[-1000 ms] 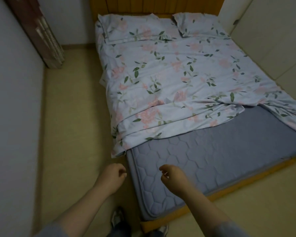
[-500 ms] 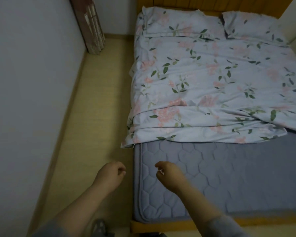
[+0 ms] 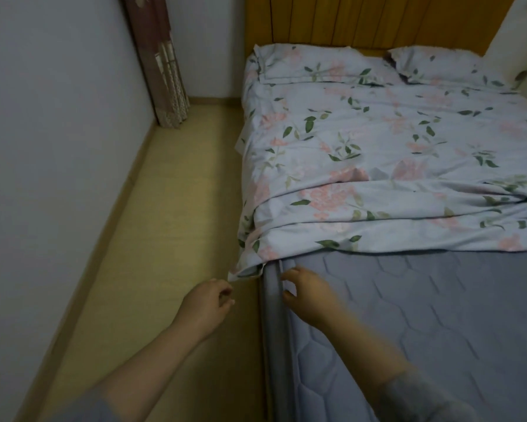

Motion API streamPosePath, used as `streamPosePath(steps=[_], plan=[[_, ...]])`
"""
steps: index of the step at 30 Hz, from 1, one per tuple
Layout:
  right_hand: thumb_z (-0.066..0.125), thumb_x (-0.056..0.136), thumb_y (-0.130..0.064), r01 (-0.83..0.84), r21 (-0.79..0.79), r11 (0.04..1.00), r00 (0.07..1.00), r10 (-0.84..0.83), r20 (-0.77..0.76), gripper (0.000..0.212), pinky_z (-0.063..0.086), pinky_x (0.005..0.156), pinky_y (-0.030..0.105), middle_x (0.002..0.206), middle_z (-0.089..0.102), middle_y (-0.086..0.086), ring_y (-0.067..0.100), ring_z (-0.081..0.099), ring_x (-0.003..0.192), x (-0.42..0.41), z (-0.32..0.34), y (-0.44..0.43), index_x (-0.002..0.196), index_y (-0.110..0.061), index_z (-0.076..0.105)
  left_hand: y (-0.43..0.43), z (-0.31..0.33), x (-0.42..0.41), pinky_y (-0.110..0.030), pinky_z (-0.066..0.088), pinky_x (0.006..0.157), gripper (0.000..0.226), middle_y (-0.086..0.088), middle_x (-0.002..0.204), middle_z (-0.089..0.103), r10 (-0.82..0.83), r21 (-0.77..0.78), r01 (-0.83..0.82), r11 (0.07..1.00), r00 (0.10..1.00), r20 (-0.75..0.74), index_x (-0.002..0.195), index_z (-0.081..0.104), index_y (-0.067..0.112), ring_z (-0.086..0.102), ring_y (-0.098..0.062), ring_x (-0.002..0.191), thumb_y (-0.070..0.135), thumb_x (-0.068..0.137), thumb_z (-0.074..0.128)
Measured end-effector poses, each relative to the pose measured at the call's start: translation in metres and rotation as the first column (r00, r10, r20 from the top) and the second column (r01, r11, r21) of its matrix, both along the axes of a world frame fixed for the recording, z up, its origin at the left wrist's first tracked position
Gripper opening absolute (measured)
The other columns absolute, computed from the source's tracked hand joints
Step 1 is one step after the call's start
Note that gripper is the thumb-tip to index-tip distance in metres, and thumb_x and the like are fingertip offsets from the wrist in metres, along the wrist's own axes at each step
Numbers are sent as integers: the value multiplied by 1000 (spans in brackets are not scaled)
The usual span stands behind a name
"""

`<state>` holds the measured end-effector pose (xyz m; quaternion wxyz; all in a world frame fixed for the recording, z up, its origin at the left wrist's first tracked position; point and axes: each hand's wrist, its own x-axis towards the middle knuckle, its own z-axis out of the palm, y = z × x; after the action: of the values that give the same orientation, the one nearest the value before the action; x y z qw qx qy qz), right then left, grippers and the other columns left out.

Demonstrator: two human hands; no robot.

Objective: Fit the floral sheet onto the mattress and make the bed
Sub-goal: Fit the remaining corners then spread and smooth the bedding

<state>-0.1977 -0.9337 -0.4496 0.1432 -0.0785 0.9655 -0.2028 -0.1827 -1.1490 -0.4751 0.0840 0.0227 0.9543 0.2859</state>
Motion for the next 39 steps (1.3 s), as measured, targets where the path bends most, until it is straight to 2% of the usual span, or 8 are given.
streamPosePath(steps=[9, 13, 17, 25, 29, 34, 37, 39], plan=[[51, 91, -22, 58, 128, 990, 981, -33, -190, 26, 46, 87, 34, 119, 50, 9, 27, 54, 103, -27, -113, -24, 111, -11, 62, -14, -132, -22, -27, 49, 83, 30, 0, 109, 64, -16, 162, 44, 986, 986, -168, 112, 65, 18, 61, -13, 97, 28, 85, 66], [49, 93, -22, 69, 211, 975, 996, -56, -69, 31, 44, 93, 33, 127, 53, 10, 27, 54, 111, -2, -95, -40, 122, -11, 57, -34, -120, -16, -26, 48, 82, 32, 0, 111, 64, -25, 138, 49, 989, 985, -170, 114, 64, 18, 60, -13, 98, 30, 84, 66], [45, 96, -17, 45, 300, 953, 999, -49, 7, 46, 43, 101, 38, 137, 48, 13, 29, 49, 122, 2, -76, -57, 141, -9, 37, -40, -98, -25, -26, 47, 81, 34, 1, 112, 61, -85, 109, 104, 989, 983, -166, 113, 63, 20, 59, -12, 98, 37, 83, 66], [42, 97, -25, 232, 253, 939, 946, -157, -282, 45, 40, 102, 39, 145, 32, 7, 28, 38, 129, -38, -95, -33, 141, -20, 35, -26, -100, -60, -25, 43, 76, 42, -1, 117, 55, -161, 139, 191, 972, 967, -198, 119, 58, 19, 56, -15, 101, 37, 82, 68], [45, 96, -22, 267, 310, 913, 926, -153, -346, 54, 32, 109, 42, 154, 20, 7, 29, 20, 141, -68, -99, -18, 146, -20, 25, -4, -97, -88, -22, 39, 82, 50, -2, 128, 50, -178, 154, 214, 965, 960, -215, 129, 52, 18, 52, -18, 113, 35, 84, 66], [46, 89, -19, 279, 430, 858, 932, -135, -336, 50, 28, 110, 49, 146, 33, 3, 27, 26, 137, -105, -106, 13, 138, -22, 37, 31, -104, -123, -27, 39, 96, 46, -2, 138, 42, -221, 135, 262, 956, 941, -256, 124, 53, 17, 45, -21, 123, 34, 84, 66], [40, 92, -19, 268, 477, 837, 934, -104, -343, 40, 13, 114, 54, 141, 42, -1, 23, 26, 139, -121, -106, 26, 131, -26, 48, 54, -110, -137, -34, 35, 106, 61, -4, 143, 35, -262, 59, 279, 958, 942, -211, 132, 41, 18, 35, -22, 130, 40, 81, 66], [41, 90, -16, 257, 472, 843, 928, -79, -365, 36, 3, 117, 52, 130, 55, -3, 20, 38, 133, -127, -103, 28, 121, -27, 56, 67, -112, -145, -34, 30, 109, 65, -4, 144, 33, -256, 32, 267, 963, 948, -190, 138, 36, 18, 31, -23, 133, 39, 83, 64]])
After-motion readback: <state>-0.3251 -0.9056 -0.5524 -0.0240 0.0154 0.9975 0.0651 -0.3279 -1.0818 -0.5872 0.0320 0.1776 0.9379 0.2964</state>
